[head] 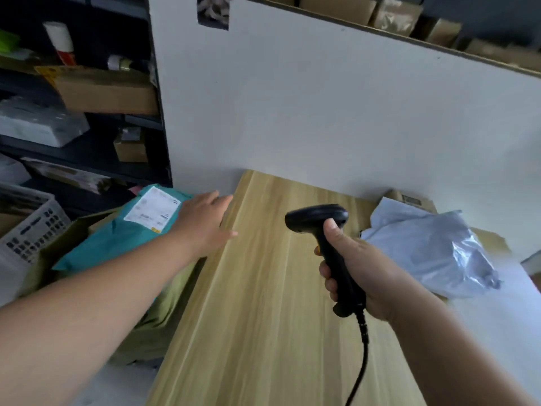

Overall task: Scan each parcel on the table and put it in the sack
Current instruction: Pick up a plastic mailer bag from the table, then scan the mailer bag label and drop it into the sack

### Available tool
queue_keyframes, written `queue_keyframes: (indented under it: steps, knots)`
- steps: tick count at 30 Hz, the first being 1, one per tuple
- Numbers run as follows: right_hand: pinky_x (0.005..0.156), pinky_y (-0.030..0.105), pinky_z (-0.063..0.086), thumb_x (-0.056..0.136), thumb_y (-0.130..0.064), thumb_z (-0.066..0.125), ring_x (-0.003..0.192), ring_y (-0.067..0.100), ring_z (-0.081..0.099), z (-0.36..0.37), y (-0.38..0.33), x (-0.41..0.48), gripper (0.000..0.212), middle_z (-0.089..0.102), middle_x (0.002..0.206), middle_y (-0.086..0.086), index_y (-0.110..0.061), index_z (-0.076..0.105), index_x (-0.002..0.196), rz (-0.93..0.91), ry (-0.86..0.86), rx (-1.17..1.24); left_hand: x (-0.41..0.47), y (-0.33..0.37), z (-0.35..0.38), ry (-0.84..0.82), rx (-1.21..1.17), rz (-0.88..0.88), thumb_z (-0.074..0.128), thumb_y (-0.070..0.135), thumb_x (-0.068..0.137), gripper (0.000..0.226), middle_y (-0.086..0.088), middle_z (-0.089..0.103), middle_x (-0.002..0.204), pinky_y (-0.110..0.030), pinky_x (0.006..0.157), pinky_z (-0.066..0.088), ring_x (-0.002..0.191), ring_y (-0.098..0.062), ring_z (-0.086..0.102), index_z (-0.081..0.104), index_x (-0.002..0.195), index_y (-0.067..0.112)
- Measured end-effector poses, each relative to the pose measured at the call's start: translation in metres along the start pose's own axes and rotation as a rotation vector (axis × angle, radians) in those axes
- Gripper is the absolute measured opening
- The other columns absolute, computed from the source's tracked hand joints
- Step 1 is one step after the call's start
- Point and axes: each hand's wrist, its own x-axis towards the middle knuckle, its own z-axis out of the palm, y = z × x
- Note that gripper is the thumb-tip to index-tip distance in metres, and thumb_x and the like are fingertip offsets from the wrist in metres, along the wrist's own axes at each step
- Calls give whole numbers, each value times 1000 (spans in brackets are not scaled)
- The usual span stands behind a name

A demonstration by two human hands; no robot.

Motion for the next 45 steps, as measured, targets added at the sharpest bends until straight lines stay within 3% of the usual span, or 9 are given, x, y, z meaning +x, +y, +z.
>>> queue_keyframes:
  steps: [7,10,14,21,27,33,35,39,45]
  knots:
    - [46,30,42,52,-79,62,46,19,50,-125,41,-40,83,58,61,3,-10,60,99,-13,129,34,12,146,32,-66,1,163,59,53,84,83,-7,22,157,-36,115,19,144,-23,20,21,151,22]
    - [44,28,40,55,-76,61,44,18,48,-186,59,-58,79,56,58,2,-11,59,99,-8,190,53,20,210,51,-77,-1,244,58,54,85,83,-7,23,157,-37,116,20,144,-23,20,20,151,20]
    - [45,28,40,77,-70,56,44,19,47,-269,78,-72,63,55,56,3,-10,59,97,15,276,61,33,294,80,-122,-36,292,58,54,85,85,-9,19,158,-38,116,19,145,-25,19,17,152,20]
    - [50,31,41,57,-75,59,47,22,48,-377,102,-68,78,55,60,5,-8,60,98,-12,359,86,66,395,127,-161,-36,282,60,53,84,87,-8,24,156,-36,114,24,142,-25,25,19,151,15]
    - [48,32,40,61,-75,59,46,20,49,-399,131,-28,75,56,59,3,-10,60,97,-26,348,262,103,425,157,-191,-66,141,57,53,86,83,-5,27,155,-37,109,31,139,-25,30,20,150,15]
    - [45,30,40,87,-67,53,44,17,49,-392,146,27,56,56,57,1,-12,59,95,-29,310,381,148,420,186,-222,-59,63,61,56,82,88,-3,26,156,-38,109,32,140,-24,30,20,150,17]
    - [45,29,39,83,-69,54,44,17,48,-392,149,42,60,56,57,1,-11,58,97,-34,281,385,164,415,197,-243,-73,36,63,58,79,91,-2,28,154,-37,107,34,139,-24,32,21,150,19]
    - [44,29,38,55,-77,61,45,18,47,-395,154,65,88,55,60,2,-5,55,105,-26,234,388,195,401,219,-301,-99,-8,70,60,71,97,-2,37,149,-38,105,38,134,-25,39,25,147,21]
    - [43,30,39,52,-79,60,46,18,47,-396,158,84,96,55,61,3,-2,55,110,-32,250,396,215,387,235,-474,-196,-101,75,72,41,110,5,53,132,-42,98,45,117,-24,54,39,135,26]
